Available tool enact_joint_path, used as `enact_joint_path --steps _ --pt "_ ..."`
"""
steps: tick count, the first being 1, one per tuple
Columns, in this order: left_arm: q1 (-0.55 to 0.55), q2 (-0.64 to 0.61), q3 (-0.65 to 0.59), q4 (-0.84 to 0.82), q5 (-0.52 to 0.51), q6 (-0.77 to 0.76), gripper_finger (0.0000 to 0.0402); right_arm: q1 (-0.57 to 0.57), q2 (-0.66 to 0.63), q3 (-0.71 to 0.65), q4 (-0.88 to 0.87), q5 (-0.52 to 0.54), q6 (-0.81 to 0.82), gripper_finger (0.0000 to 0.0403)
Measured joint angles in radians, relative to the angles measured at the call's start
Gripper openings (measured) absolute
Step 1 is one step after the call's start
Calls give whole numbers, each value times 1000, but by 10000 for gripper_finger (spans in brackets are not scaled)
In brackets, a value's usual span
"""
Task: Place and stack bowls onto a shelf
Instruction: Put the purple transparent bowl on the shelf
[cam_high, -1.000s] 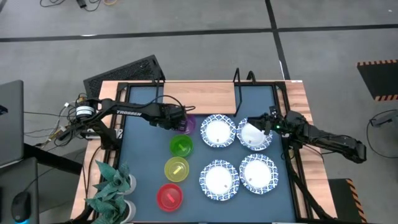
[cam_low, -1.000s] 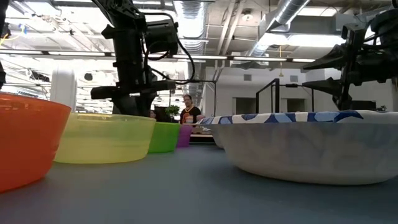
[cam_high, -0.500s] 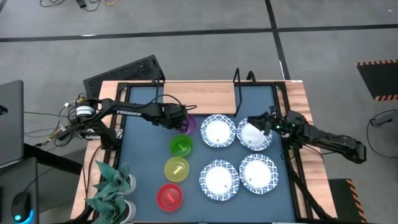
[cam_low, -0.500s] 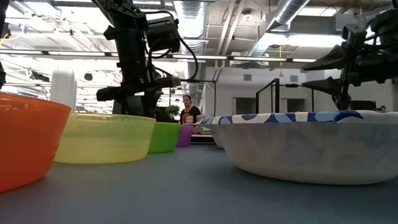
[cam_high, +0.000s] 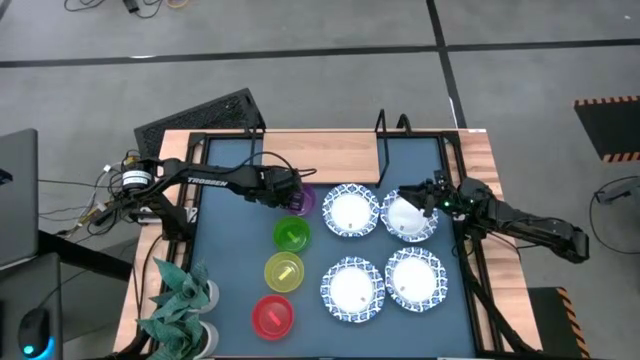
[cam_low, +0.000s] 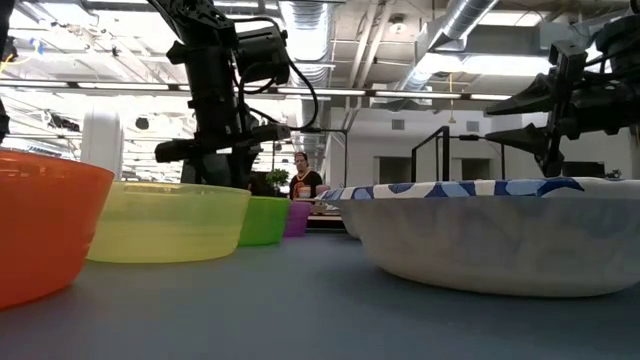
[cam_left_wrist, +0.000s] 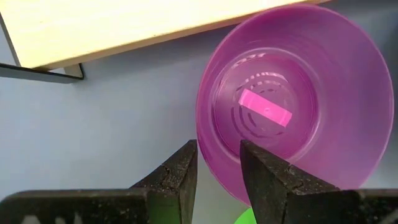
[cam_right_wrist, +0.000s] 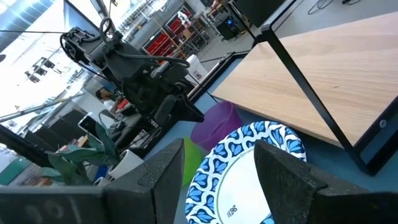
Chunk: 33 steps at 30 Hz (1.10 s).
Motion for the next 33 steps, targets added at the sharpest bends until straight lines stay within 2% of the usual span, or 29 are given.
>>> enact_joint_path --steps 10,21,24,29,33 --pt "-1 44 -1 26 7 -8 105 0 0 0 -1 2 0 220" --pt "-2 87 1 74 64 -1 103 1 21 0 -1 3 0 220" --pt "-2 87 5 79 64 -17 86 1 31 0 -2 4 0 220" --pt "-1 87 5 79 54 -11 15 1 42 0 -2 4 -1 220" --pt "-1 87 5 82 53 -19 3 1 42 0 -2 4 -1 220"
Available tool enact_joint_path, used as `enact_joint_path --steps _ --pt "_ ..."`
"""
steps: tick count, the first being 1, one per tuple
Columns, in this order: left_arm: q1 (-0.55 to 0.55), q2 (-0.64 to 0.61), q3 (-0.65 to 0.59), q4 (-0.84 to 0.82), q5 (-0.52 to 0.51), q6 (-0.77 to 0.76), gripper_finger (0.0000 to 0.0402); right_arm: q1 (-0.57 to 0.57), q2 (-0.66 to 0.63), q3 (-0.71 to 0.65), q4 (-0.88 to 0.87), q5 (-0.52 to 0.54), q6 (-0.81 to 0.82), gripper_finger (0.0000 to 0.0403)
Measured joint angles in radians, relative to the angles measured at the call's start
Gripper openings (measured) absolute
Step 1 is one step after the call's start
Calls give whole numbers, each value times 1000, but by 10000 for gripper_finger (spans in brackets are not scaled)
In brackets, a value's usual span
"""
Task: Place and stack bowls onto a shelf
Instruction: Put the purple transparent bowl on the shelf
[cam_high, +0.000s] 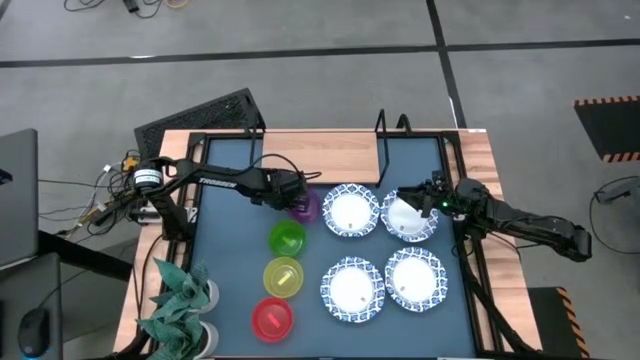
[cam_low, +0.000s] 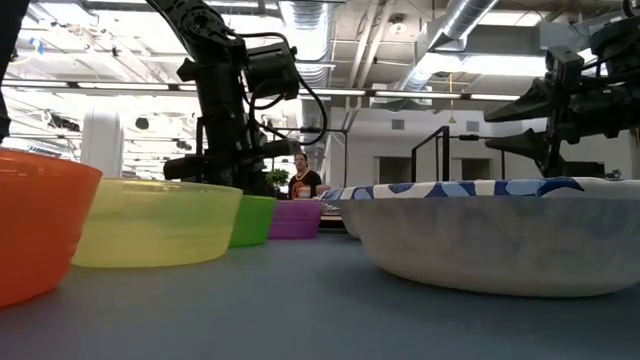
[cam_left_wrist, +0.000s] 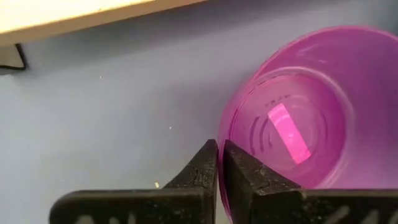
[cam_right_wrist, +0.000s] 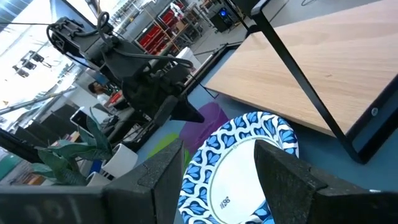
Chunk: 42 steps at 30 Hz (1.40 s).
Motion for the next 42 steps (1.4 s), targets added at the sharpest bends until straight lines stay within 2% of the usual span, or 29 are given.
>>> enact_joint_path --steps 10,22,29,33,37,40,42 --pt "-1 -27 0 7 49 -16 0 0 0 0 0 0 0 220" --pt "0 -180 0 -8 40 -63 0 0 0 0 0 0 0 220" --pt "0 -292 49 -25 -2 -87 0 0 0 0 0 0 0 220" --pt "0 -310 138 -84 -82 -73 0 0 0 0 -1 1 0 220" --pt "18 -295 246 -155 -157 12 0 0 0 0 -1 1 0 220" --pt "56 -265 318 -213 -133 162 0 0 0 0 -2 1 -1 220" --pt "86 -250 361 -221 -87 317 0 0 0 0 -3 2 -1 220"
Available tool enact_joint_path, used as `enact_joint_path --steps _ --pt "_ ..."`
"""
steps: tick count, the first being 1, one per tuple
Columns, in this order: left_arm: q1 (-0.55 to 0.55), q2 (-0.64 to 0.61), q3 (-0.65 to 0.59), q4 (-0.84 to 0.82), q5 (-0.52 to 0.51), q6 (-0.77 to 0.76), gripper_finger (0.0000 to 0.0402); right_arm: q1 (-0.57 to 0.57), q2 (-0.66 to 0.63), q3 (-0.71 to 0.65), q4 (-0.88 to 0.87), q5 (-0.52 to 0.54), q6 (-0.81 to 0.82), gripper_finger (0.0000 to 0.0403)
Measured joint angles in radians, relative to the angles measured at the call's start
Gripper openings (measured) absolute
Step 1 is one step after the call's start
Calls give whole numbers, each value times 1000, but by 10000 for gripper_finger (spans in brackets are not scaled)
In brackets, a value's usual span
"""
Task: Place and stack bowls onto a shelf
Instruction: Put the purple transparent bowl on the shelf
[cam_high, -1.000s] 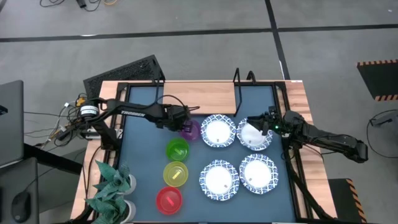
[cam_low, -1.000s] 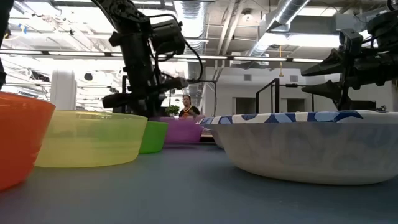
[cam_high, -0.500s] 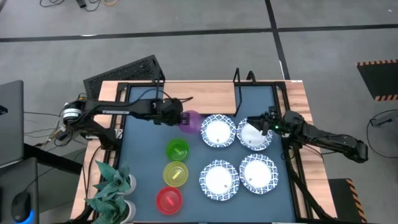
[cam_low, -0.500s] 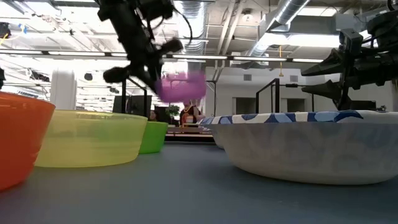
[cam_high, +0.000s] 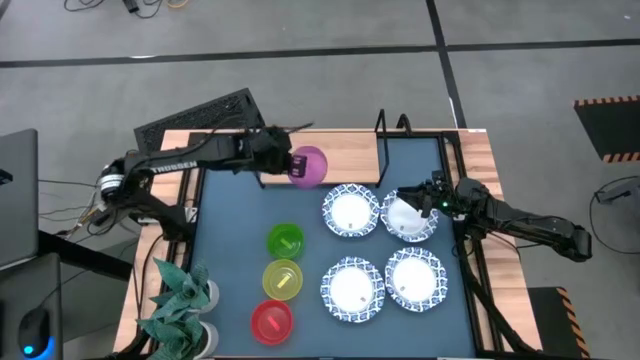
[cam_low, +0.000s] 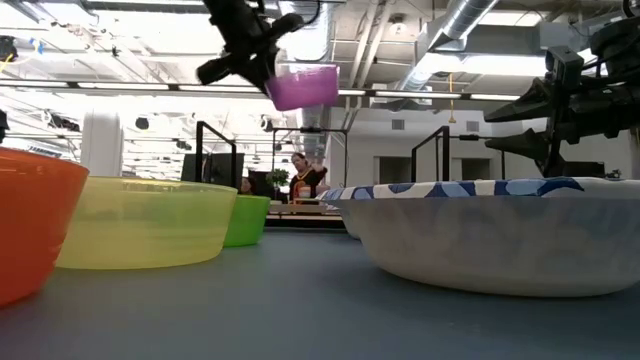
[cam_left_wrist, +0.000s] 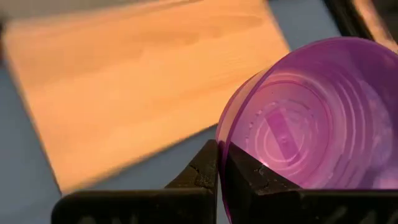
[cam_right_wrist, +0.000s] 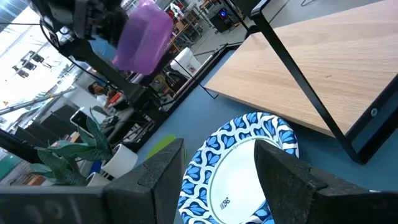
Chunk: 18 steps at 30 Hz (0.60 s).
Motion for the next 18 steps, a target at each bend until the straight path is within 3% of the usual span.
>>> enact_joint_path --steps 4,9,15,18 --pt "79 16 86 -20 117 262 0 0 0 0 -4 1 0 220" --pt "191 15 149 2 141 436 0 0 0 0 -4 1 1 220" --pt "286 16 169 -2 323 861 0 0 0 0 -5 1 2 220" --pt "316 16 169 -5 370 986 0 0 0 0 -5 1 2 220"
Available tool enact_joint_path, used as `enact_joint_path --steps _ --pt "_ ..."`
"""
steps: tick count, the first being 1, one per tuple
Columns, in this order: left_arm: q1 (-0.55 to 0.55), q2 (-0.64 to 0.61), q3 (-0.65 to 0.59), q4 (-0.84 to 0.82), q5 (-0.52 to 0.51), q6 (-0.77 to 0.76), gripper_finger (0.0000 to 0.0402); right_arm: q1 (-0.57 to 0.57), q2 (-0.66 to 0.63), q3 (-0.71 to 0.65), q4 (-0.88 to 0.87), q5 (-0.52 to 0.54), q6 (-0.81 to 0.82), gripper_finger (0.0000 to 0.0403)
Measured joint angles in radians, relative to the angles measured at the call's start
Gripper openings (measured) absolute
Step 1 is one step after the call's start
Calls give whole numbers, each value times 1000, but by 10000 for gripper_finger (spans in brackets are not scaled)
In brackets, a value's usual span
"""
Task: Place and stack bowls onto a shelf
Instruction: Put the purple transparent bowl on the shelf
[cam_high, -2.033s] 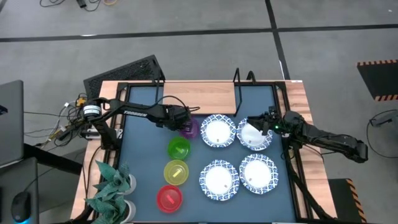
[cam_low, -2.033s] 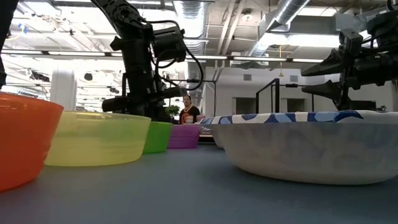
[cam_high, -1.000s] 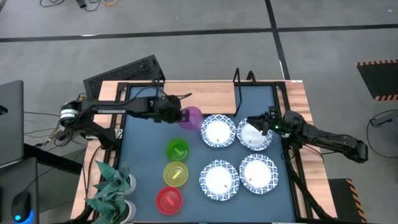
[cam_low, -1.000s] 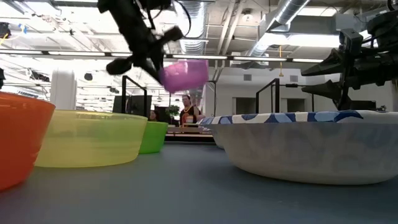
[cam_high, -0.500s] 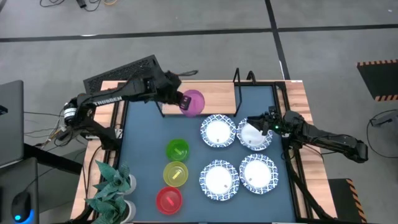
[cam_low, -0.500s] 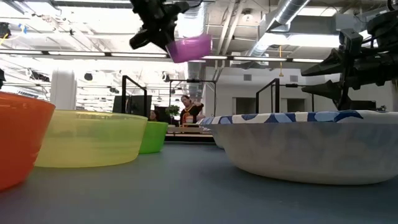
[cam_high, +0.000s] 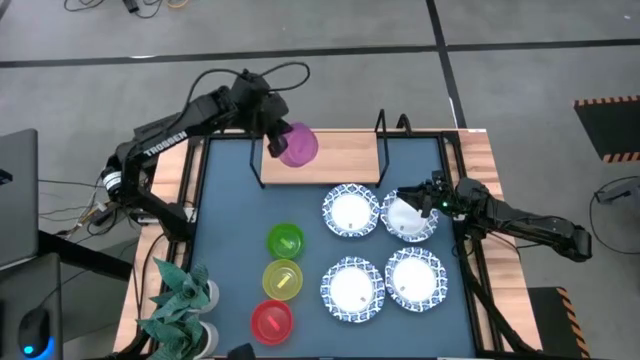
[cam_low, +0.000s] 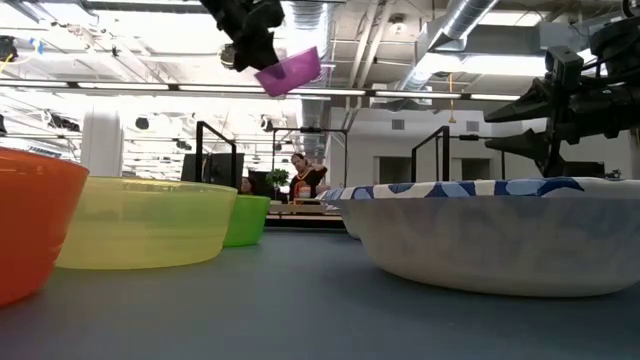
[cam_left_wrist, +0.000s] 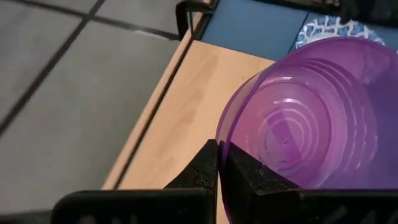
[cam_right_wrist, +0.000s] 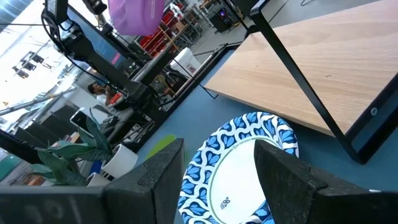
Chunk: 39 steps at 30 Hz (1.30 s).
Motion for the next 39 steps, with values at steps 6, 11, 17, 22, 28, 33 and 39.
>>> enact_joint_path --steps 6,11,17,22,28,33,39 --pt "44 42 1 -6 11 147 0 0 0 0 0 0 0 220" --pt "69 137 71 -85 7 247 0 0 0 0 -4 24 0 220" --pt "108 279 185 -158 4 362 0 -1 0 0 -6 24 0 220" --pt "130 410 276 -244 -34 469 0 0 0 0 -7 24 0 220" --pt "147 520 340 -355 -48 589 0 0 0 0 -8 24 0 220" --pt "156 576 340 -446 -50 657 0 0 0 0 -8 24 0 220" --pt "165 588 333 -439 -42 710 0 0 0 0 -8 24 0 220"
